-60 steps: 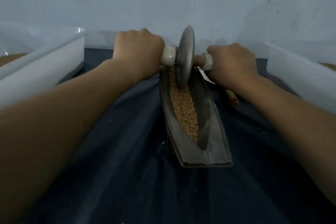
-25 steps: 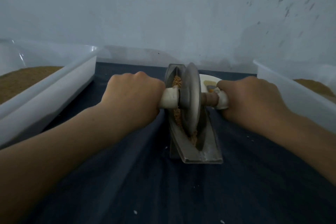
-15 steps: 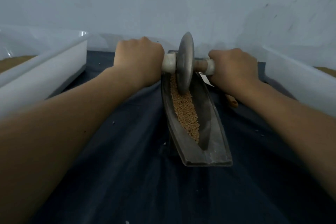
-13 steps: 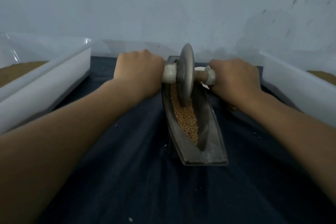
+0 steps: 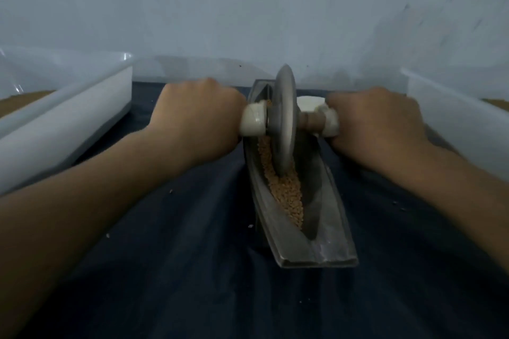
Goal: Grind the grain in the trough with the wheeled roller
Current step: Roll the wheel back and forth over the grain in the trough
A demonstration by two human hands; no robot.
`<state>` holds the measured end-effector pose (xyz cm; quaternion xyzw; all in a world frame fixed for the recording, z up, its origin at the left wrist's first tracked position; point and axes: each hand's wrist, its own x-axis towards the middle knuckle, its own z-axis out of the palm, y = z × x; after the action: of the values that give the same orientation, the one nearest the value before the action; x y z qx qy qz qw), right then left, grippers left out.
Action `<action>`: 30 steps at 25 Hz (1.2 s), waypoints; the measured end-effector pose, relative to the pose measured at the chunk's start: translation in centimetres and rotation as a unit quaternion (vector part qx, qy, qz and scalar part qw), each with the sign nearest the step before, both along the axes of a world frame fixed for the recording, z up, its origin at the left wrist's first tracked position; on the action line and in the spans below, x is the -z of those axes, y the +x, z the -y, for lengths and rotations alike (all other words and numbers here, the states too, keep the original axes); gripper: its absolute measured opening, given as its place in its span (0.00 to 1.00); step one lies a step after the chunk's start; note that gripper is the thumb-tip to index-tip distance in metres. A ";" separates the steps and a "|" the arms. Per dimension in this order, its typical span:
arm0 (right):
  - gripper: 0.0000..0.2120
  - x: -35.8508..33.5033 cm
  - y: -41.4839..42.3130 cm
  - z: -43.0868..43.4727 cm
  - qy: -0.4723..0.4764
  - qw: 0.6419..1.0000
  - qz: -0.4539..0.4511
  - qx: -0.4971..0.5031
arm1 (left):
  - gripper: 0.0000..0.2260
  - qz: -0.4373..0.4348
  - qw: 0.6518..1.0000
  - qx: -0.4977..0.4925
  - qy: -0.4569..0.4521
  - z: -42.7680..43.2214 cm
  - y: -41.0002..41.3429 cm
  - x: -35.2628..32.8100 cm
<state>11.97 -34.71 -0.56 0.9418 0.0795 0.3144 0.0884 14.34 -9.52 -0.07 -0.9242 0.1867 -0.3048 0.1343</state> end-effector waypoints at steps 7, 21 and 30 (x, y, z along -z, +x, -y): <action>0.11 0.0 4.7 -0.6 0.007 1.000 0.010 0.005 | 0.05 0.011 0.999 -0.016 -0.032 0.8 4.0 -0.2; 0.14 0.9 -1.1 1.1 0.036 0.999 -0.011 -0.027 | 0.06 0.021 0.998 -0.002 0.058 0.2 -0.4 -1.0; 0.16 0.4 2.7 0.5 0.046 0.999 -0.015 -0.011 | 0.04 0.032 0.999 -0.017 0.011 1.0 2.0 -0.9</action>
<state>14.67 -35.24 -1.00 0.9485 0.0770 0.3046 0.0404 16.30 -10.51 0.82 -0.9156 0.1699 -0.3298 0.1552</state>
